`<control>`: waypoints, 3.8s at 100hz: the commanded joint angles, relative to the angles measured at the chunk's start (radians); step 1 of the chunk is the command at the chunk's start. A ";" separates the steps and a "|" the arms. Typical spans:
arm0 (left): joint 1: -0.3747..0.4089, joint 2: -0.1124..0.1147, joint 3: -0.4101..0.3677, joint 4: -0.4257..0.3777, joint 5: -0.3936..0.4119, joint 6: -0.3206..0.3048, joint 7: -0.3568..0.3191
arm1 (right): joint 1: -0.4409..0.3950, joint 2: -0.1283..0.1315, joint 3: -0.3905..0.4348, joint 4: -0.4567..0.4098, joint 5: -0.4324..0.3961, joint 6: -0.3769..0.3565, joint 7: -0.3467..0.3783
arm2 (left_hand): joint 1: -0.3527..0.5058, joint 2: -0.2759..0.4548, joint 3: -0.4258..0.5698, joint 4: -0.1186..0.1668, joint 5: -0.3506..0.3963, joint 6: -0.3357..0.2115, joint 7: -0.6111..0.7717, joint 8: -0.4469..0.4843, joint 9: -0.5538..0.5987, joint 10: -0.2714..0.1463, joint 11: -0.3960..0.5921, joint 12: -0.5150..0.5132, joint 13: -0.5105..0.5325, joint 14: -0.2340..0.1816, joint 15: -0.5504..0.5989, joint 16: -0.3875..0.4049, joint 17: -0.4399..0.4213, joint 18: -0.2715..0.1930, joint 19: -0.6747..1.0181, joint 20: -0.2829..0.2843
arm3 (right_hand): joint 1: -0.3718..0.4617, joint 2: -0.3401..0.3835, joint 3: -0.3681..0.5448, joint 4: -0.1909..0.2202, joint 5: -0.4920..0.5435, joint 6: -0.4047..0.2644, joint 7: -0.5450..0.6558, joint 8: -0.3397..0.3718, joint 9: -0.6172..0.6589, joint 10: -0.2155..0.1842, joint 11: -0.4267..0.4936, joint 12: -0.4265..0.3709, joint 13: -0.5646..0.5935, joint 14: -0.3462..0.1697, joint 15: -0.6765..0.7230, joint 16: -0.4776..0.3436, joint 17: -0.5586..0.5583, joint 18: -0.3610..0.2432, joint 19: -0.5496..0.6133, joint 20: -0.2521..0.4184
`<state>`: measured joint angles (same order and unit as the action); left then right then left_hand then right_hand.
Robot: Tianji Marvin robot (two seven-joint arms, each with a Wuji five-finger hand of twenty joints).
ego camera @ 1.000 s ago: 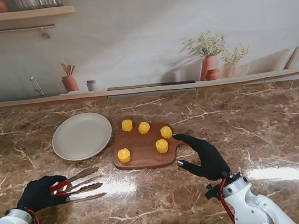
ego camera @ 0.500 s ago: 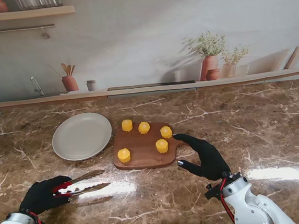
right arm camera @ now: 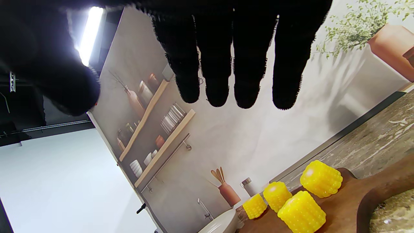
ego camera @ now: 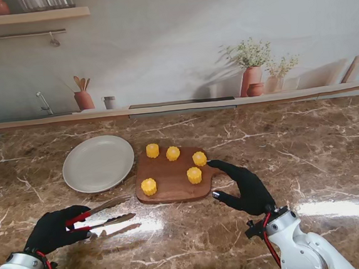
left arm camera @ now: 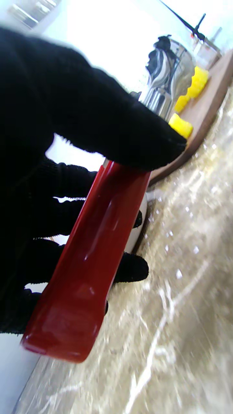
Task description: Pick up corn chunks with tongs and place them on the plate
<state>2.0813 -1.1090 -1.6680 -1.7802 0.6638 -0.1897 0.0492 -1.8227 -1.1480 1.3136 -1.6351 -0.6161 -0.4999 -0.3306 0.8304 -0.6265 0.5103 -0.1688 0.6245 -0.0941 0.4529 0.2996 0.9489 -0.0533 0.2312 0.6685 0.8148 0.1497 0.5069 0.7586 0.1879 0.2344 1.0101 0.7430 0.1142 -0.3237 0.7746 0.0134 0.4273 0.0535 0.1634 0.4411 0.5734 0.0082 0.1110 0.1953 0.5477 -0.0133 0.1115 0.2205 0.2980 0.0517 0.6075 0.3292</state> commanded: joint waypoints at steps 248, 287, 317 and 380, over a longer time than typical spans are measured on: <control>-0.483 0.068 0.280 0.176 0.055 0.227 -0.351 | 0.218 -0.021 -0.031 0.189 0.093 0.089 0.006 | 0.051 0.111 0.052 0.024 0.002 0.037 -0.083 -0.041 0.028 -0.043 0.075 0.111 0.020 0.017 0.088 0.076 -0.010 0.009 0.056 0.072 | 0.008 0.010 -0.004 -0.028 -0.003 -0.032 -0.013 0.001 0.035 -0.024 -0.001 0.024 0.022 0.000 0.000 0.013 0.002 0.003 0.016 0.033; -0.521 0.071 0.326 0.212 0.082 0.227 -0.349 | 0.216 -0.022 -0.027 0.190 0.096 0.081 0.002 | 0.093 0.180 -0.001 0.038 0.023 -0.002 -0.062 -0.031 0.075 -0.039 0.051 0.202 0.032 0.036 0.136 0.120 -0.007 0.002 0.072 0.086 | 0.009 0.011 -0.005 -0.028 -0.004 -0.036 -0.014 0.001 0.042 -0.025 0.001 0.029 0.022 0.000 0.000 0.013 0.003 0.003 0.016 0.034; -0.511 0.066 0.319 0.213 0.045 0.225 -0.333 | 0.216 -0.021 -0.027 0.191 0.098 0.078 0.007 | 0.304 0.434 -0.355 0.084 0.144 -0.114 0.125 -0.034 0.035 -0.021 0.279 0.274 0.033 0.087 0.262 0.267 -0.022 0.012 0.092 0.138 | 0.010 0.017 -0.010 -0.027 -0.003 -0.042 -0.015 0.001 0.043 -0.024 0.001 0.033 0.021 0.002 0.000 0.013 0.004 0.002 0.016 0.035; -0.392 0.030 0.116 0.118 0.056 0.257 -0.158 | 0.223 -0.020 -0.040 0.195 0.097 0.081 0.013 | 0.317 0.425 -0.364 0.090 0.173 -0.103 0.148 -0.039 0.051 -0.033 0.271 0.314 0.037 0.086 0.263 0.261 -0.019 0.016 0.098 0.143 | 0.012 0.019 -0.013 -0.026 -0.004 -0.047 -0.017 0.002 0.041 -0.025 -0.001 0.035 0.020 0.003 0.000 0.014 0.004 0.000 0.016 0.035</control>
<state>1.6876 -1.0782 -1.5361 -1.6574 0.7129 0.0421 -0.1318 -1.5952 -1.1665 1.2762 -1.4463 -0.5221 -0.4229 -0.3345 1.0115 -0.4179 0.0430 -0.1689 0.6449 -0.0506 0.4290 0.2432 0.9441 -0.0300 0.4068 0.9520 0.8155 0.2020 0.7339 1.0112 0.1773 0.2340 1.0741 0.8596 0.1148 -0.3213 0.7745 0.0134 0.4275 0.0393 0.1626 0.4411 0.6102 0.0068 0.1110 0.2196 0.5477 -0.0106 0.1115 0.2209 0.3019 0.0623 0.6085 0.3411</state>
